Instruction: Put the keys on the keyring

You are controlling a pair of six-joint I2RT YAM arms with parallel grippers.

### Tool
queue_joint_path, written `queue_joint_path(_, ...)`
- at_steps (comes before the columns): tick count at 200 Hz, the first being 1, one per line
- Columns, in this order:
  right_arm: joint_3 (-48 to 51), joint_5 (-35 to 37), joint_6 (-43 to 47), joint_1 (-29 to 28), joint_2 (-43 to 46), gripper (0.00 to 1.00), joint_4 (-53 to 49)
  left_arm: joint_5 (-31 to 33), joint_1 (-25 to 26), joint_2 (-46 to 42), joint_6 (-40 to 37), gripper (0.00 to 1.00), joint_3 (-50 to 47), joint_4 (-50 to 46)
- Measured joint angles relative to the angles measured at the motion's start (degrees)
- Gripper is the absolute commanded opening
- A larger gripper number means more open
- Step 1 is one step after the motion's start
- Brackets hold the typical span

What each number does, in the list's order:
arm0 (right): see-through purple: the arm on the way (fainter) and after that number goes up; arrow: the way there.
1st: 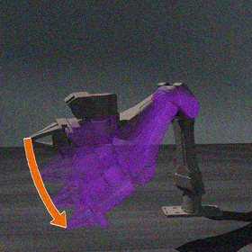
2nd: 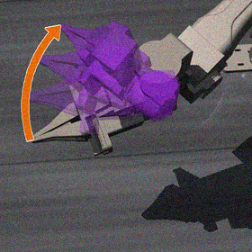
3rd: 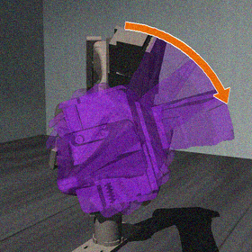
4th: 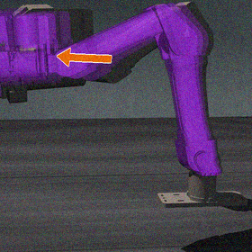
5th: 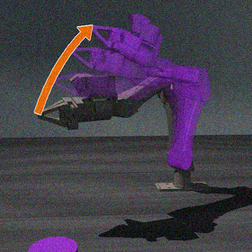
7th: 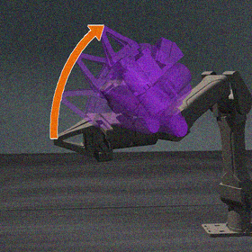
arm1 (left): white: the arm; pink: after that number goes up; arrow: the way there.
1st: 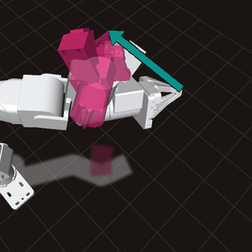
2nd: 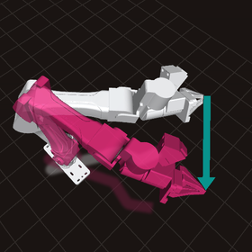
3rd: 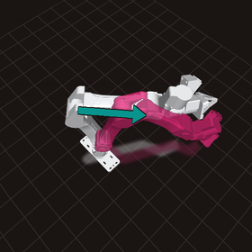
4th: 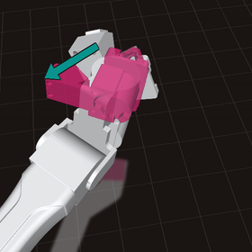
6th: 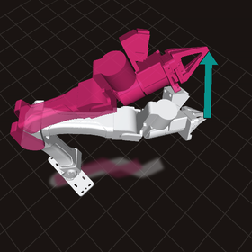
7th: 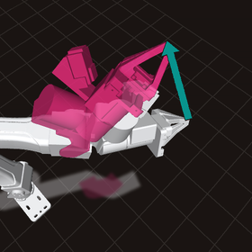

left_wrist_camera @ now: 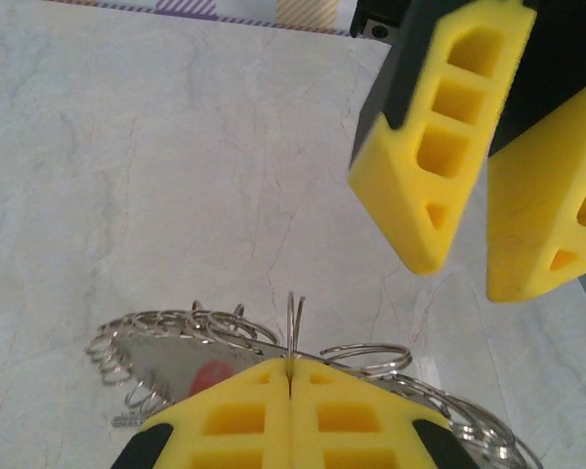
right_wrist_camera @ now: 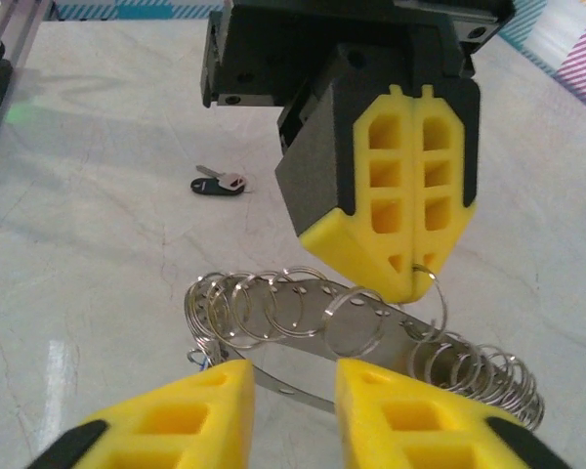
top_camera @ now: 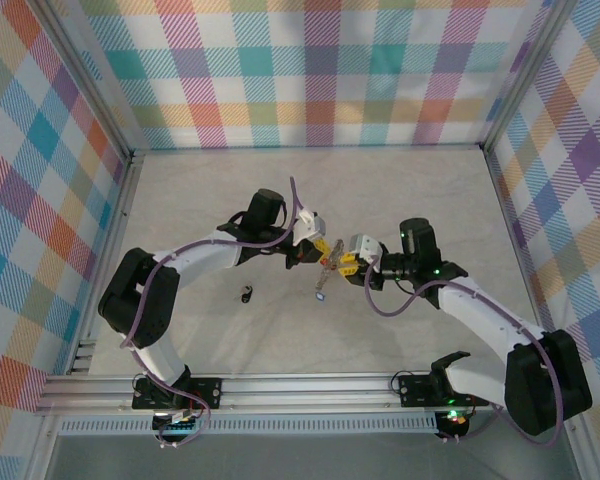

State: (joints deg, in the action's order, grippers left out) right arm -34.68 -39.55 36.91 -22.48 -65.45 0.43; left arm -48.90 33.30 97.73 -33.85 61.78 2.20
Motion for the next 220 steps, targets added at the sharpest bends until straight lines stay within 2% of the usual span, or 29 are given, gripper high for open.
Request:
queue_joint_path(74, 1.31, 2.08, -4.48, 0.68, -3.15, 0.27, 8.04, -2.08, 0.00, -1.38, -0.02, 0.00, -0.57, 1.09)
queue_joint_path(125, 1.29, 2.12, -7.61, 0.68, -5.90, 0.29, 12.74, -2.97, 0.00, -1.51, -0.02, 0.00, -0.59, 1.18)
queue_joint_path(169, 1.29, 2.36, -8.22, 0.68, -6.12, 0.23, 15.28, -3.34, 0.00, -1.51, -0.02, 0.00, -0.59, 1.18)
queue_joint_path(220, 1.29, 0.00, -8.66, 0.72, -7.15, 0.21, 16.61, -3.80, 0.04, -1.51, 0.00, 0.00, -0.59, 1.18)
